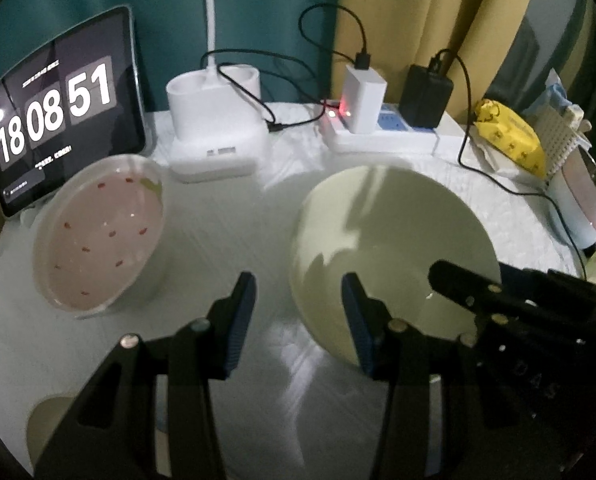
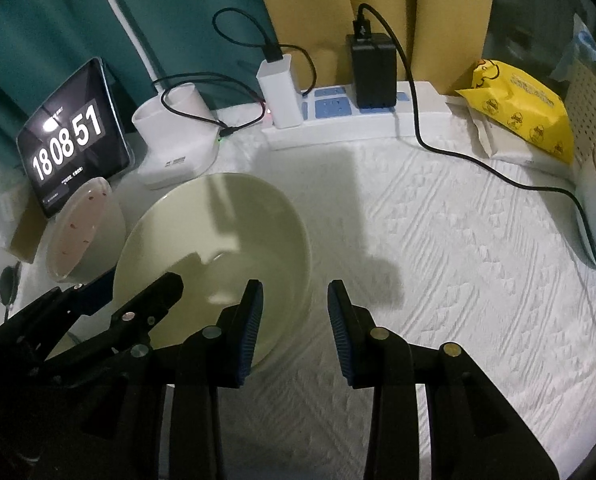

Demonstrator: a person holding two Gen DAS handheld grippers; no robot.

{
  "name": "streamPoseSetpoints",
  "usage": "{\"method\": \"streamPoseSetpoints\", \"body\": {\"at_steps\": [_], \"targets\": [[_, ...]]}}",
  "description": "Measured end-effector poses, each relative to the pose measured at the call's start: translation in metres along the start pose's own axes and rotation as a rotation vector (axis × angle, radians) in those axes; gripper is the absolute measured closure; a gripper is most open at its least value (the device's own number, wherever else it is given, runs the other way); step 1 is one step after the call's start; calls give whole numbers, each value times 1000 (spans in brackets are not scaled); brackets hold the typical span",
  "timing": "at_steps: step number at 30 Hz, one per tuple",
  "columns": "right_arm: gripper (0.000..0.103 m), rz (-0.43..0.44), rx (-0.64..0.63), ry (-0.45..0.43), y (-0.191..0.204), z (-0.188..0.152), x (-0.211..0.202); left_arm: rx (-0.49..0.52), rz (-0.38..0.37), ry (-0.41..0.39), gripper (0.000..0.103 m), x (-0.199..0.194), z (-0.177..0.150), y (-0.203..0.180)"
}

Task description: Organize plates and bowls

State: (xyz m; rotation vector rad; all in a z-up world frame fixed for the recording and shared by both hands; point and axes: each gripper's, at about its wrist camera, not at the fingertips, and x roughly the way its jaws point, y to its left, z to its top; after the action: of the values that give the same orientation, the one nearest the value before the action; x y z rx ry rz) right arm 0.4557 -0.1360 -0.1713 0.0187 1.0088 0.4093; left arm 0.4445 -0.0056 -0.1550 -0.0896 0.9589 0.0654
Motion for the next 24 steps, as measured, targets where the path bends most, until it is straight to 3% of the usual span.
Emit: {"method": "streamPoseSetpoints", "body": {"at_steps": [4, 8, 13, 24], "targets": [[75, 13, -12, 2, 1, 1, 1, -12, -23, 10, 59, 2, 0, 2], [77, 3, -30, -9, 4, -1, -1, 4, -50, 9, 71, 2, -1, -2], [81, 0, -31, -23, 4, -3, -5, 8, -40, 5, 75, -1, -3, -5], [86, 6, -58, -81, 10, -6, -27, 3, -49, -50, 75, -28, -3, 2]]}}
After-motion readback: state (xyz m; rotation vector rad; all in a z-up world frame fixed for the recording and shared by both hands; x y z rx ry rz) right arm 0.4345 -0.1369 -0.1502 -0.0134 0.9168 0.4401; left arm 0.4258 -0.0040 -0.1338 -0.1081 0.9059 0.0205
